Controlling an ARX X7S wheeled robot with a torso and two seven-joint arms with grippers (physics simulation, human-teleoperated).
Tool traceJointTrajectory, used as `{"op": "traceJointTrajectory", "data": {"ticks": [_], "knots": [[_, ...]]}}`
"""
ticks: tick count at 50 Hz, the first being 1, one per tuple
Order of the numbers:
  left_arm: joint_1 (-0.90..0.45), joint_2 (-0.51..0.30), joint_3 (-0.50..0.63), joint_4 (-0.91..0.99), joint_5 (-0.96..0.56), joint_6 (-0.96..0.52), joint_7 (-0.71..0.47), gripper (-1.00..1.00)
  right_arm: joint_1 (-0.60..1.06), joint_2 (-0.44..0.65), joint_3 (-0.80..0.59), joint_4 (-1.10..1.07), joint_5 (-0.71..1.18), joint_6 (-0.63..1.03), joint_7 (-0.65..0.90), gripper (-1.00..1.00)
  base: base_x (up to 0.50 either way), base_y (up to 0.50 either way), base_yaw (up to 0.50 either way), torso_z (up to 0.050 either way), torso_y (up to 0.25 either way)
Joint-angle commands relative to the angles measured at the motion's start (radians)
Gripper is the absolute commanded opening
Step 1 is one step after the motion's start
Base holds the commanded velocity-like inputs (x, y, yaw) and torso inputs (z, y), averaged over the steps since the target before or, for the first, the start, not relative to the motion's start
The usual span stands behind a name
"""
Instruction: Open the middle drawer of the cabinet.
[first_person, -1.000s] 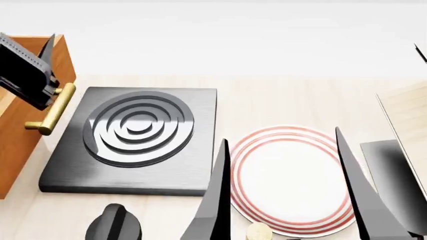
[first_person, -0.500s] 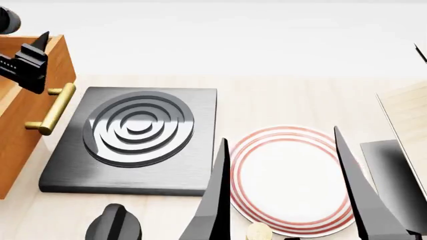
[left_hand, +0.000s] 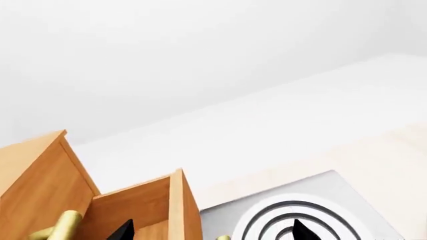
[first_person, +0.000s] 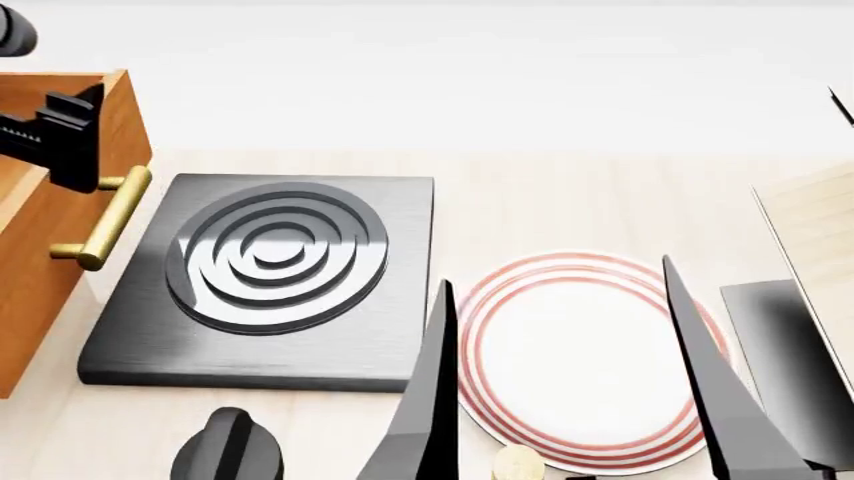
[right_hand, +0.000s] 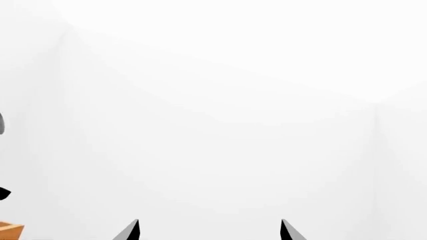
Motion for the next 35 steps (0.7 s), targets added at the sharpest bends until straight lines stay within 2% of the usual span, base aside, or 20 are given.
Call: {"op": "traceJointTrajectory", "data": {"ticks": [1,20,35], "knots": [[0.009,0.022,-0.001,-0.04,0.002,0.005,-0.008,1.0,-0.002,0.009,-0.005,0.003,0.004,-0.002,0.01,1.0,0.0,0.0,0.0,0.0,0.0],[0.005,0.106,-0.003,-0.202,0.02,0.03,0.015,1.0,-0.003,0.024,-0.009,0.01,0.013,-0.006,0.024,1.0,0.0,0.0,0.0,0.0,0.0],[-0.04,0.148,0.008,-0.344,0.015,-0.027,0.065,1.0,0.005,0.031,-0.021,0.016,0.012,-0.002,0.032,1.0,0.0,0.0,0.0,0.0,0.0]]}}
